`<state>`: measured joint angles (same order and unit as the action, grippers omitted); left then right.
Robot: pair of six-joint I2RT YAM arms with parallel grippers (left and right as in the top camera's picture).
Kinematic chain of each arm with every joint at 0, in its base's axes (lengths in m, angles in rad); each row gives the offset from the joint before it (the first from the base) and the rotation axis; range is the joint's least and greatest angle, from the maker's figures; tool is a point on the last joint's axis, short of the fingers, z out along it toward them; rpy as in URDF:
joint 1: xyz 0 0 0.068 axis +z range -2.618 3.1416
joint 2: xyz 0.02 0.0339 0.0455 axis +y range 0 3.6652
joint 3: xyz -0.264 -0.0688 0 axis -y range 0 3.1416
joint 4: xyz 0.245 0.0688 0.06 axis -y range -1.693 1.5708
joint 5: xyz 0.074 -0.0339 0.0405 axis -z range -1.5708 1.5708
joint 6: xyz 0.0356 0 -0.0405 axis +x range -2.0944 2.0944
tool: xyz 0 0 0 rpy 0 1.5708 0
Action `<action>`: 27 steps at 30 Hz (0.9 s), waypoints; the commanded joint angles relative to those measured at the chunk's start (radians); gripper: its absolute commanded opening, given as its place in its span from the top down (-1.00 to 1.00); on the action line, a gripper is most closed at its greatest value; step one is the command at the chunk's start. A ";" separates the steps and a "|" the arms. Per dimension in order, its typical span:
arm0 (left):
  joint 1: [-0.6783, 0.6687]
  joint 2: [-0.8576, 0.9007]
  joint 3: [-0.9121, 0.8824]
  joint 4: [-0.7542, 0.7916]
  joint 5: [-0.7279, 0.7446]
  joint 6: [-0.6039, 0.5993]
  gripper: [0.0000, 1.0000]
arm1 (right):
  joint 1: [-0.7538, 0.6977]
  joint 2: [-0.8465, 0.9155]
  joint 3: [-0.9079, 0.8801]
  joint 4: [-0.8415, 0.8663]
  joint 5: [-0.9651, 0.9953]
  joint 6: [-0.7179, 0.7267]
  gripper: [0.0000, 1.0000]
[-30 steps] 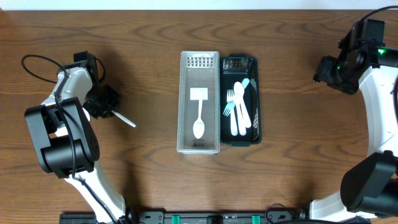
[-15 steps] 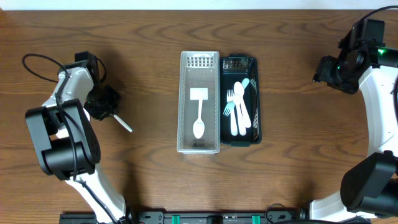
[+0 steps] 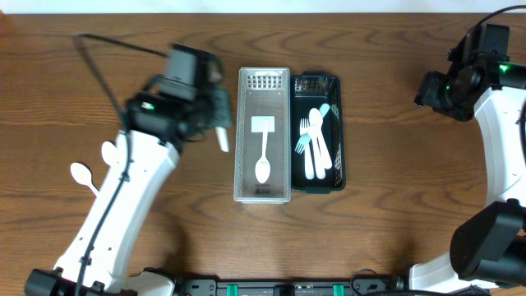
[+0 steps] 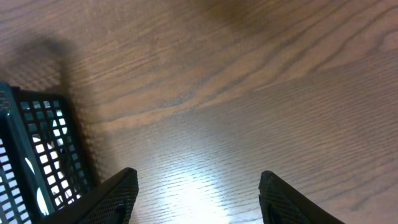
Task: Pack container
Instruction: 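Carry the spoon into the clear basket and release it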
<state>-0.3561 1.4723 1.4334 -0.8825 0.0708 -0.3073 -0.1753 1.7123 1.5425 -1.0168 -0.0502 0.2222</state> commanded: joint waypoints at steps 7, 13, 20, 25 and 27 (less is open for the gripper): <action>-0.191 0.203 -0.014 0.056 -0.018 0.038 0.89 | -0.001 0.008 -0.006 0.003 -0.004 -0.014 -0.31; -0.217 0.346 -0.014 0.069 -0.018 0.037 0.88 | -0.001 0.008 -0.006 0.001 -0.004 -0.014 -0.32; -0.216 0.360 -0.010 0.089 -0.019 0.055 -0.03 | -0.001 0.008 -0.006 -0.003 -0.003 -0.015 -0.32; -0.216 0.288 0.053 0.069 -0.089 0.098 -0.19 | -0.001 0.008 -0.006 -0.004 -0.002 -0.031 -0.33; -0.206 0.232 0.081 0.049 -0.187 0.097 -0.26 | -0.001 0.008 -0.006 -0.004 -0.003 -0.037 -0.33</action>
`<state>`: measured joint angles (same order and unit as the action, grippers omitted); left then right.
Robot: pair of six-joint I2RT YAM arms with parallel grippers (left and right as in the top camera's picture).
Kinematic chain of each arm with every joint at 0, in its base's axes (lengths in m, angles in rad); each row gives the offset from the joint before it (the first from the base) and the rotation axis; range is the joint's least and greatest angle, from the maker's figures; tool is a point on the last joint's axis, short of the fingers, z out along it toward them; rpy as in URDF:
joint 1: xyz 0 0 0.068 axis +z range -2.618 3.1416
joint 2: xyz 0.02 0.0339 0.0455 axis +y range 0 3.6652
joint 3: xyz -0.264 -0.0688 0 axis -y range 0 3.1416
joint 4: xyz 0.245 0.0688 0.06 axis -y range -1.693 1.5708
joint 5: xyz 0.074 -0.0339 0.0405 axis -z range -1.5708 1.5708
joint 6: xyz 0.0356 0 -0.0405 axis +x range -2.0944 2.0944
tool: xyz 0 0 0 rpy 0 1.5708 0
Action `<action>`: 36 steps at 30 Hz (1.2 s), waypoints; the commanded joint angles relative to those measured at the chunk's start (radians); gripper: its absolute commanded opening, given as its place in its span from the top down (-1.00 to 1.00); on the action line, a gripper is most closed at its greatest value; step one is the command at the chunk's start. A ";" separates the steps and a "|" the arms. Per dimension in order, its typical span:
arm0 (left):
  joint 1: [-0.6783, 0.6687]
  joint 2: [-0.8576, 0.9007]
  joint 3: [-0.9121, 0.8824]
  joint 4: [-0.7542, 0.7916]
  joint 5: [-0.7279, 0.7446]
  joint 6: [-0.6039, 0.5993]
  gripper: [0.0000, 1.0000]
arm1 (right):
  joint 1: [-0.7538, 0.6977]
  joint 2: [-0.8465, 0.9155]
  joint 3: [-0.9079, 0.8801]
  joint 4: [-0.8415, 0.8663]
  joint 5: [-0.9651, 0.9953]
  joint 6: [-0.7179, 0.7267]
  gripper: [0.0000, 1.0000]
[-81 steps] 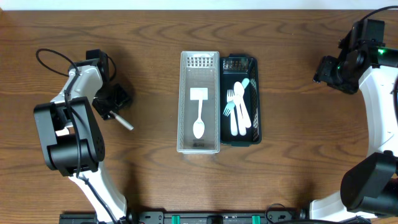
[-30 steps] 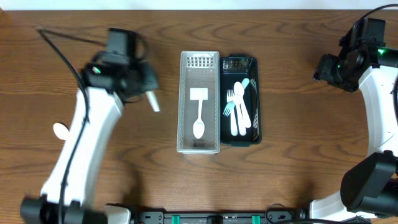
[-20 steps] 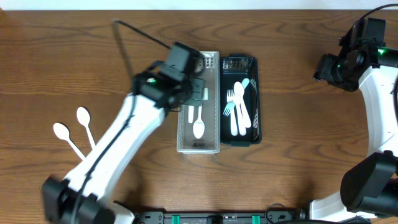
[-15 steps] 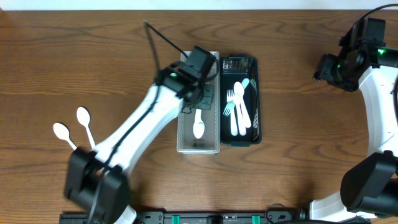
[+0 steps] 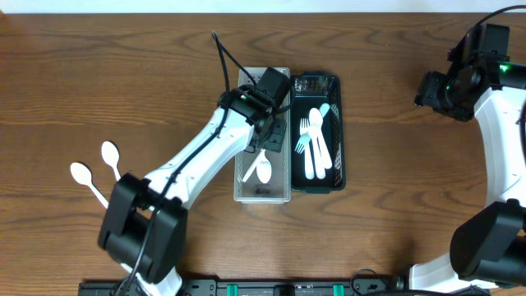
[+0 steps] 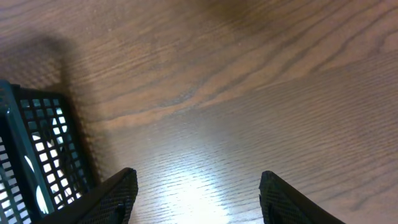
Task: Pack container
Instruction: 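Carry the spoon into the clear basket and release it, then move the left gripper back to the remaining white spoons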
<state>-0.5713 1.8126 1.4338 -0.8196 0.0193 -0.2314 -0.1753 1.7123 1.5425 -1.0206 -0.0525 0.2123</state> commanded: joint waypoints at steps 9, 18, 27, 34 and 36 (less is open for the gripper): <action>0.357 -0.354 0.099 -0.216 -0.290 -0.179 -0.84 | -0.001 0.008 -0.006 0.000 0.000 -0.027 -0.40; 0.840 -0.301 -0.026 -0.224 -0.074 -0.116 -0.96 | -0.001 0.008 -0.006 -0.001 -0.001 -0.027 -0.40; 0.951 -0.097 -0.174 -0.084 -0.044 -0.056 -0.96 | -0.001 0.008 -0.006 -0.004 -0.001 -0.027 -0.40; 0.956 0.054 -0.176 -0.014 -0.002 -0.026 -0.96 | -0.001 0.008 -0.006 -0.015 0.000 -0.027 -0.41; 0.956 0.079 -0.176 -0.006 0.000 -0.021 -0.96 | -0.001 0.008 -0.006 -0.018 0.000 -0.027 -0.41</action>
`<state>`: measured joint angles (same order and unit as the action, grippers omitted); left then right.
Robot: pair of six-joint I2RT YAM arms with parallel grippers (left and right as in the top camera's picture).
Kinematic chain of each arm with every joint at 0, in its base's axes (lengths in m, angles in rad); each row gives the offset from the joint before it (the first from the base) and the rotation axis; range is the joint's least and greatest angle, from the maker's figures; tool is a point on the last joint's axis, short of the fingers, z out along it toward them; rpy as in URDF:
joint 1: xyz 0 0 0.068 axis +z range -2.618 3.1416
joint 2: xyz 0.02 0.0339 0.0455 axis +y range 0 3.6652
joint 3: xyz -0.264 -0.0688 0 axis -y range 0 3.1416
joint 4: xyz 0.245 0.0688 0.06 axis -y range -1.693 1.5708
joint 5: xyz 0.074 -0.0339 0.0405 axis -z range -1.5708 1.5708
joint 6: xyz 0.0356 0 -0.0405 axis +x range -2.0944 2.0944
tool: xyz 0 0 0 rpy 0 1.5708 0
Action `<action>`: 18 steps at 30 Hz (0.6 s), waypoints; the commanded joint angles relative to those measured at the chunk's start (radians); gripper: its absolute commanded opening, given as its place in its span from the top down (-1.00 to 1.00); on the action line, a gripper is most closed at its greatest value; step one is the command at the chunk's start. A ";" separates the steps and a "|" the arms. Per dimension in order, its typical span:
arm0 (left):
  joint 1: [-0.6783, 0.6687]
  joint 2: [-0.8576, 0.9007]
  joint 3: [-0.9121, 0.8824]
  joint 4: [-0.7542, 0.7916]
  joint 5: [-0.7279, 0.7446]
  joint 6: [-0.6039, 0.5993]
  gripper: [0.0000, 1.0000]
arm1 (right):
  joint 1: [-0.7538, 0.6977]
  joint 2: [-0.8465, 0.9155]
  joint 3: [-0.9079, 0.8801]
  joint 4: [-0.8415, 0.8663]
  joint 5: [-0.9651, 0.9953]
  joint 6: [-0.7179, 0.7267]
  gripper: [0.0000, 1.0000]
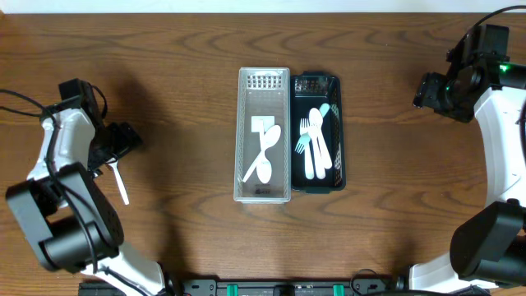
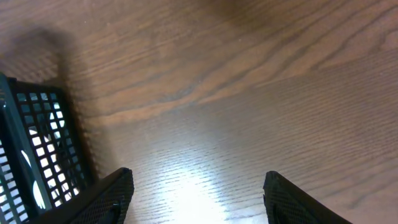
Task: Pack container
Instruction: 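Move the left gripper back to the remaining white spoons, then lower the left gripper onto a white spoon and grasp it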
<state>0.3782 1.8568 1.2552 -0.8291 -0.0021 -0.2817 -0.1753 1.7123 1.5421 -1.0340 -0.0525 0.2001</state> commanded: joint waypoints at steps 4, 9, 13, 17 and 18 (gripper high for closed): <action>0.007 0.075 0.002 0.019 0.021 0.063 -0.96 | -0.001 0.008 -0.005 -0.005 0.000 -0.015 -0.41; 0.015 0.125 0.002 0.026 0.022 0.069 -0.96 | -0.001 0.008 -0.005 -0.005 0.000 -0.015 -0.41; 0.025 0.161 0.002 0.031 0.023 0.072 -0.96 | -0.001 0.008 -0.005 -0.005 0.000 -0.015 -0.41; 0.027 0.178 0.000 0.031 0.048 0.091 -0.96 | -0.001 0.008 -0.005 -0.006 0.000 -0.015 -0.41; 0.027 0.179 -0.001 0.031 0.048 0.091 -0.96 | -0.001 0.008 -0.005 -0.006 0.000 -0.015 -0.41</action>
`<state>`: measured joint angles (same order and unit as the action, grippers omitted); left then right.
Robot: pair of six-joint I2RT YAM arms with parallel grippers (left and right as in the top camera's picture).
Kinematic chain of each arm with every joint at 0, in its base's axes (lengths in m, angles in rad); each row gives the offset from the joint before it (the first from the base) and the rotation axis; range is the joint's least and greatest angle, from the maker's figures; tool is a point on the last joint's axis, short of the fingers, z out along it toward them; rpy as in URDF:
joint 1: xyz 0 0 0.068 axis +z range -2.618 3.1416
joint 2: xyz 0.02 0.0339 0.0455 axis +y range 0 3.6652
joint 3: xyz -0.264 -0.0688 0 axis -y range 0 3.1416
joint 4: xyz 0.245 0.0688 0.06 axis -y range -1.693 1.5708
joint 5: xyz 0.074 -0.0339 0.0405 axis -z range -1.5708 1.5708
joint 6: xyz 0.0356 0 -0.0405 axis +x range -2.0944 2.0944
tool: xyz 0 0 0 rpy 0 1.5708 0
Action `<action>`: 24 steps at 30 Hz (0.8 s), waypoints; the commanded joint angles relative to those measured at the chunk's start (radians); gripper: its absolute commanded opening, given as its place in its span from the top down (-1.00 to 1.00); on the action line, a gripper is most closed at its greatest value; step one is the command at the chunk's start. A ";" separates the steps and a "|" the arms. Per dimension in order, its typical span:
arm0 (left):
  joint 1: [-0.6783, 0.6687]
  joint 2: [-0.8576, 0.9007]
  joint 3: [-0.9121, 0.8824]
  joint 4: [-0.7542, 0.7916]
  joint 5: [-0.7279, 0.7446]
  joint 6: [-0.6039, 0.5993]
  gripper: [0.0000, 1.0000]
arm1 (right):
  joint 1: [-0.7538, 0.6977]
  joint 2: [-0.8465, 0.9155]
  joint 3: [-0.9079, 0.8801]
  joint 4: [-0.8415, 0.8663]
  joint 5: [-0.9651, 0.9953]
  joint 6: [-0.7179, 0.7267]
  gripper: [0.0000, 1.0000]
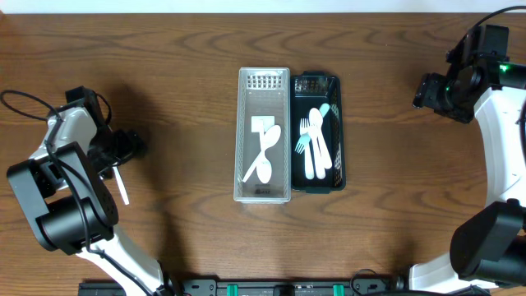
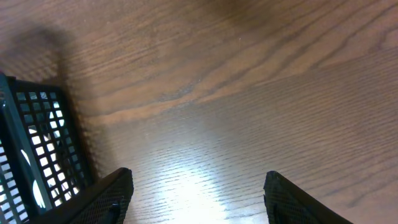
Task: Pack container
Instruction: 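Lower the left gripper onto a white spoon and grasp it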
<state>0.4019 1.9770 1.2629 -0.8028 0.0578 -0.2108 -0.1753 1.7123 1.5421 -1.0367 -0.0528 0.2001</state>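
Observation:
A clear grey basket [image 1: 264,182] in the middle of the table holds two white spoons [image 1: 265,156]. Beside it on the right, a black basket [image 1: 339,131] holds white forks and a spoon [image 1: 316,146]. At the far left my left gripper [image 1: 125,148] is low over the table. A white spoon handle [image 1: 121,187] sticks out from under it; its fingers are hidden. My right gripper [image 2: 198,173] is open over bare wood at the far right. The black basket's corner [image 2: 37,149] is at its left.
A black cable [image 1: 25,94] loops beside the left arm. The right arm's body [image 1: 493,123] stands along the right edge. The dark wood table [image 1: 181,82] runs to a pale strip at the back.
My left gripper has shifted slightly to the right at the far left, and the spoon handle below it has moved a touch downward. The right arm and both baskets are unchanged.
My left gripper held a white spoon just left of the grey basket, which had one spoon in it. Then it was over the basket, which held two spoons. Later it was at the far left where two spoons lay, and it stays there now.

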 commanded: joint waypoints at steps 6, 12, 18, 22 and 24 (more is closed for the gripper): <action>0.004 0.058 -0.009 -0.018 -0.012 0.019 -0.51 | -0.001 0.008 -0.005 -0.002 0.000 -0.015 -0.41; 0.004 0.058 -0.009 -0.027 -0.012 0.015 0.29 | -0.001 0.008 -0.005 0.000 0.000 -0.015 -0.41; 0.004 0.058 -0.009 -0.032 -0.012 0.016 0.59 | -0.001 0.008 -0.005 0.000 0.000 -0.015 -0.41; 0.004 0.058 -0.009 -0.033 -0.012 0.016 0.81 | -0.001 0.008 -0.005 0.001 0.000 -0.015 -0.41; 0.003 0.055 -0.009 -0.037 -0.012 0.016 0.88 | -0.001 0.008 -0.005 0.001 0.000 -0.015 -0.41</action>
<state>0.4030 1.9842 1.2678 -0.8337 0.0788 -0.2039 -0.1753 1.7123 1.5421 -1.0355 -0.0528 0.2001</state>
